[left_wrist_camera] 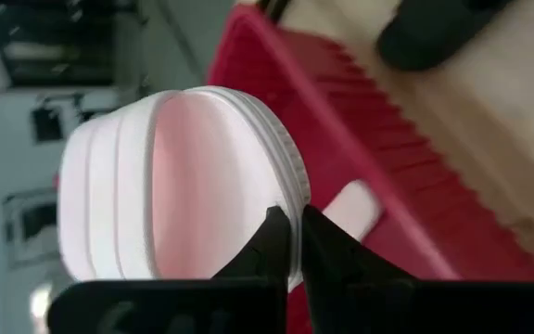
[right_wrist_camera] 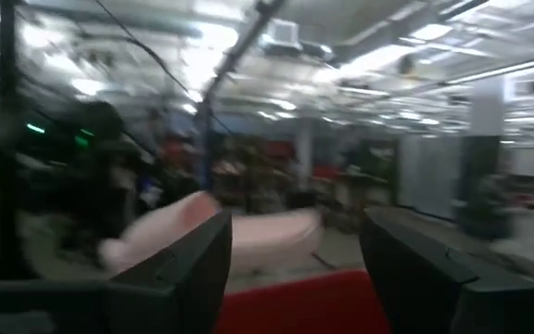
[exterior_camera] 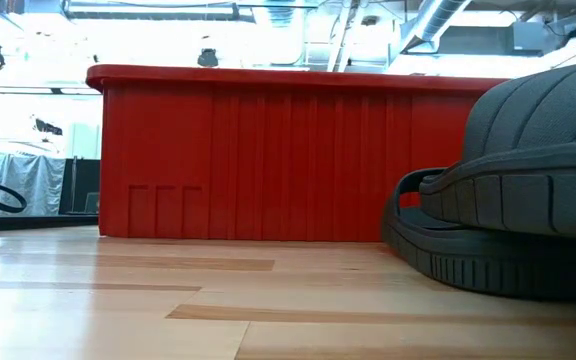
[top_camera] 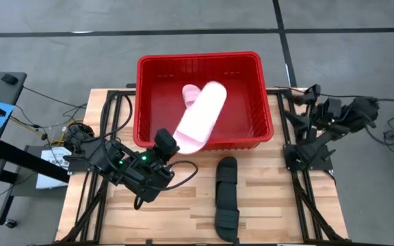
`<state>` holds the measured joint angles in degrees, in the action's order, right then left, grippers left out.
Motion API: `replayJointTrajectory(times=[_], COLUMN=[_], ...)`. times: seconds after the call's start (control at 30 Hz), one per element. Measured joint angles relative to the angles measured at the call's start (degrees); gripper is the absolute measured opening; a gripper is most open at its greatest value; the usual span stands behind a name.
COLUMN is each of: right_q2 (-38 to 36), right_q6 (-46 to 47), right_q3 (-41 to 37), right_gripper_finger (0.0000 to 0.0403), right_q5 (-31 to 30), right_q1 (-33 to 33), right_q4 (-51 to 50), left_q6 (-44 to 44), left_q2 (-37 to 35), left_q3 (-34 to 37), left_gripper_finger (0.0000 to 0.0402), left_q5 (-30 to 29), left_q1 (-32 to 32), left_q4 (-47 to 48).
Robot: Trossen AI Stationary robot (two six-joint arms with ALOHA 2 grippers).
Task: Pick and place slides into bin
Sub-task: Put the pink slipper in the red bin
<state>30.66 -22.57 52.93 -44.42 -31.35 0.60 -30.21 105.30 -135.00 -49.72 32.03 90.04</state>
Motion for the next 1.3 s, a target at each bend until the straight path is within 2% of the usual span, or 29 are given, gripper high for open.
replayJointTrajectory(times=[0.2, 0.4, 0.57, 0.7, 0.87, 1.03, 1.3], right_q2=[6.55, 14.59, 19.76, 24.20, 27.05, 29.86, 34.93], right_q6=[-1.45, -6.23, -17.67, -25.44, -27.47, -27.24, -39.97], right_q3=[11.84, 19.90, 22.94, 24.04, 24.06, 24.10, 24.50], right_gripper_finger=[0.0226, 0.0226, 0.0226, 0.0226, 0.0226, 0.0226, 0.0205], right_q5=[-8.87, -17.91, -27.06, -33.04, -35.32, -35.16, -27.17], right_q1=[0.00, 0.00, 0.47, 3.99, 6.98, 8.63, 8.00], right_q4=[-15.26, -25.64, -27.27, -23.98, -20.96, -20.94, -16.86], left_q6=[-4.77, -8.52, -9.64, -9.73, -9.75, -9.73, -8.05], left_q2=[0.00, 0.00, 0.00, 0.00, 0.00, 0.00, 0.02], left_q3=[0.04, 0.04, 0.04, 0.04, 0.04, 0.04, 0.04], left_gripper_finger=[0.0000, 0.0000, 0.0000, 0.0000, 0.0000, 0.0000, 0.0000], left_q5=[8.00, 9.29, 9.17, 8.65, 8.23, 7.35, 7.35], left_q1=[0.04, 0.02, 0.02, 0.15, 0.55, 2.06, 4.79], left_q4=[0.02, 0.02, 0.00, 0.00, 0.00, -0.02, -0.04])
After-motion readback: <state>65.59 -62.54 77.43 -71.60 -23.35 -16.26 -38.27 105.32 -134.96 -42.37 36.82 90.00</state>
